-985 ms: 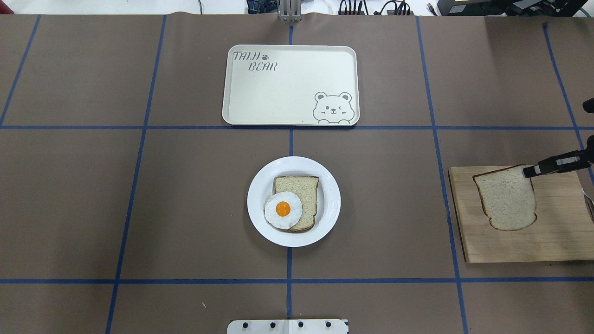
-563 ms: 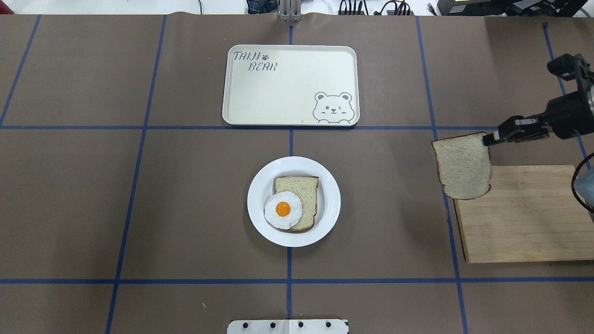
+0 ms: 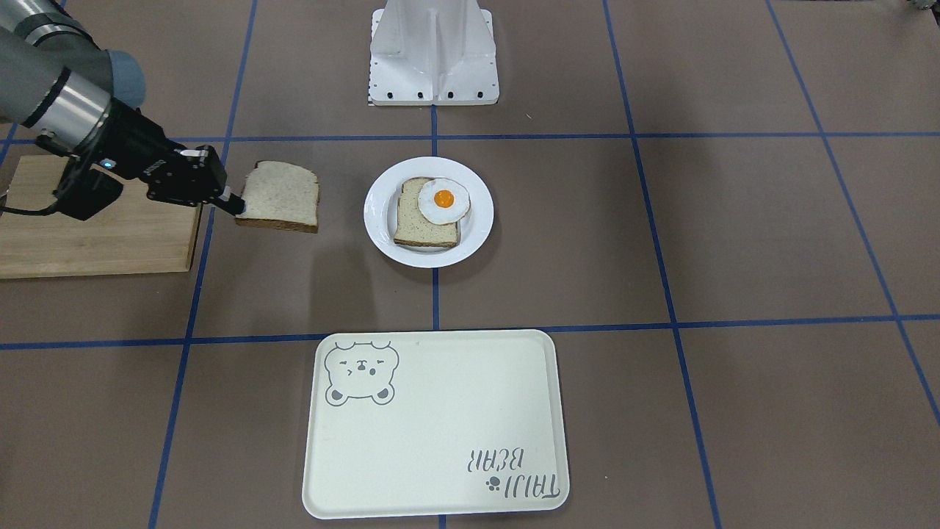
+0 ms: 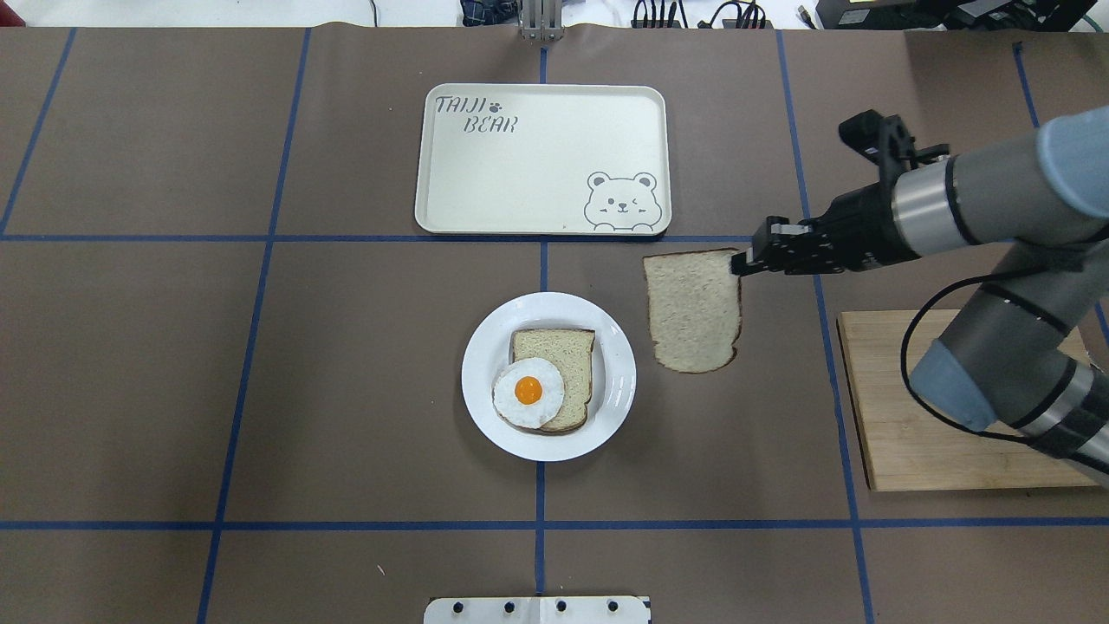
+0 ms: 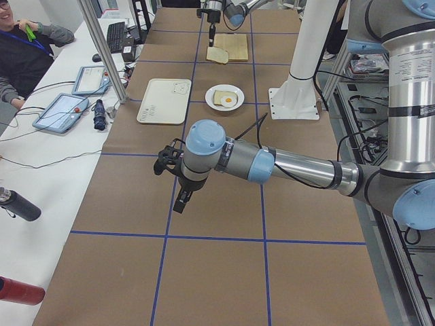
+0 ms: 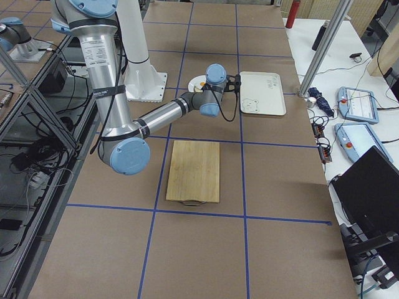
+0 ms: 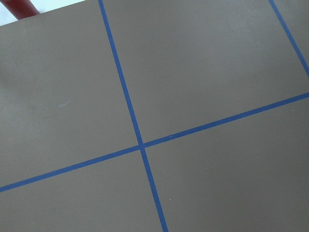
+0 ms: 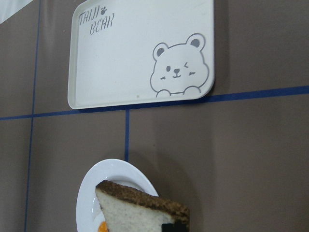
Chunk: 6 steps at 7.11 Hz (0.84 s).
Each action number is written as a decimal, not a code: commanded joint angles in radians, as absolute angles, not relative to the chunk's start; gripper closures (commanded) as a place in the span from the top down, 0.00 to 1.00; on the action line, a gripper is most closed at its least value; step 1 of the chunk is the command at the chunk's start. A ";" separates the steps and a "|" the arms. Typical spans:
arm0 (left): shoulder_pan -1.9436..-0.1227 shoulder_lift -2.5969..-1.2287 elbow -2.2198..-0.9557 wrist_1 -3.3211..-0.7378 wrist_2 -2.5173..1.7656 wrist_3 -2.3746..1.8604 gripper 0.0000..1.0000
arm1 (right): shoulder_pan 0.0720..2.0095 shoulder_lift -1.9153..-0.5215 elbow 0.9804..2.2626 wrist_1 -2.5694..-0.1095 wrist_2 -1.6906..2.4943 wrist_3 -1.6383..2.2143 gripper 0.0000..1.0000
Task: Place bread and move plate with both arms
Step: 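Carry the bread over the egg slice and lower it onto the plate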
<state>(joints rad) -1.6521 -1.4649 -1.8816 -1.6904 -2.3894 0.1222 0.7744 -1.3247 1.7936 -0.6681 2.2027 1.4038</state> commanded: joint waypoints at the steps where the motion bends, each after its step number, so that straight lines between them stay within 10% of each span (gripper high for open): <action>1: -1.652 -1.465 -1.882 -1.690 -2.390 0.123 0.98 | 0.582 -1.258 1.781 -0.673 2.033 1.410 0.00; 6: -1.652 -1.465 -1.879 -1.704 -2.388 0.121 0.98 | 0.449 -1.175 1.691 -0.672 1.810 1.404 0.00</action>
